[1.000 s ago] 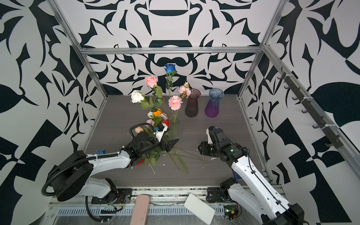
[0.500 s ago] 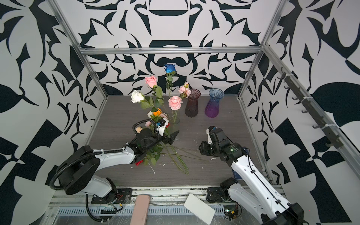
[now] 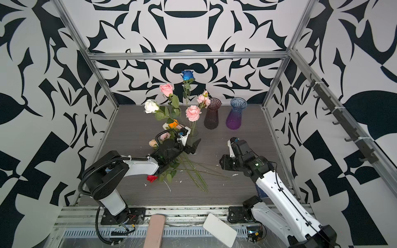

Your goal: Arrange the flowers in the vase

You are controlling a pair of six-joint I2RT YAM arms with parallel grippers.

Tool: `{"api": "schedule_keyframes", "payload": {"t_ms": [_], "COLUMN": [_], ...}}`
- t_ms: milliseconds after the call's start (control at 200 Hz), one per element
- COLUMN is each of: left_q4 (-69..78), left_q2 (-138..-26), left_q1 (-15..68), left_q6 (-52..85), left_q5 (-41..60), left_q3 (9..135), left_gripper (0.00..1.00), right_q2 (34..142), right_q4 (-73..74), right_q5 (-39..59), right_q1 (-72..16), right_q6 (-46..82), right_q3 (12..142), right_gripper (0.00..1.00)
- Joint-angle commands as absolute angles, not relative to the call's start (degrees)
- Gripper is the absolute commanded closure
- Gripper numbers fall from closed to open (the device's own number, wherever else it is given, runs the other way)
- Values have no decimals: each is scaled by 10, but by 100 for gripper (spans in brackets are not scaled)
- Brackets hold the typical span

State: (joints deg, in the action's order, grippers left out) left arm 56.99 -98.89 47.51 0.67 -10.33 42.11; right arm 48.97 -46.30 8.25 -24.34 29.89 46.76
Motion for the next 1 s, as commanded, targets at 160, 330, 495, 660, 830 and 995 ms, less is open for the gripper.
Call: {"api": "schedule_keyframes", "payload": {"t_ms": [160, 330, 495, 660, 830, 995], "left_q4": [698, 710, 730, 743, 744, 729], "left_q2": [-1044, -1063, -1078, -1083, -1084, -1092], "left_q1": [471, 471, 470, 469, 462, 450], "left_q6": [27, 28, 32, 28, 25, 18], "left_q5": [-120, -119, -122, -113, -100, -78], "left_q3": [416, 424, 422, 419, 422, 443], "left_gripper": [9, 9, 11, 32, 39, 40], "right_q2": [485, 503, 511, 523, 536, 544], "right_q4": [-492, -498, -502, -506, -502, -499], "right_q5": [68, 69, 72, 75, 80, 83], "right_q1": [-241, -241, -240, -241, -241, -240], "right_q6": [274, 263, 259, 248, 247, 248], "right_q3": [500, 520, 531, 542, 548, 551], "right_gripper": [55, 55, 55, 55, 55, 55]}}
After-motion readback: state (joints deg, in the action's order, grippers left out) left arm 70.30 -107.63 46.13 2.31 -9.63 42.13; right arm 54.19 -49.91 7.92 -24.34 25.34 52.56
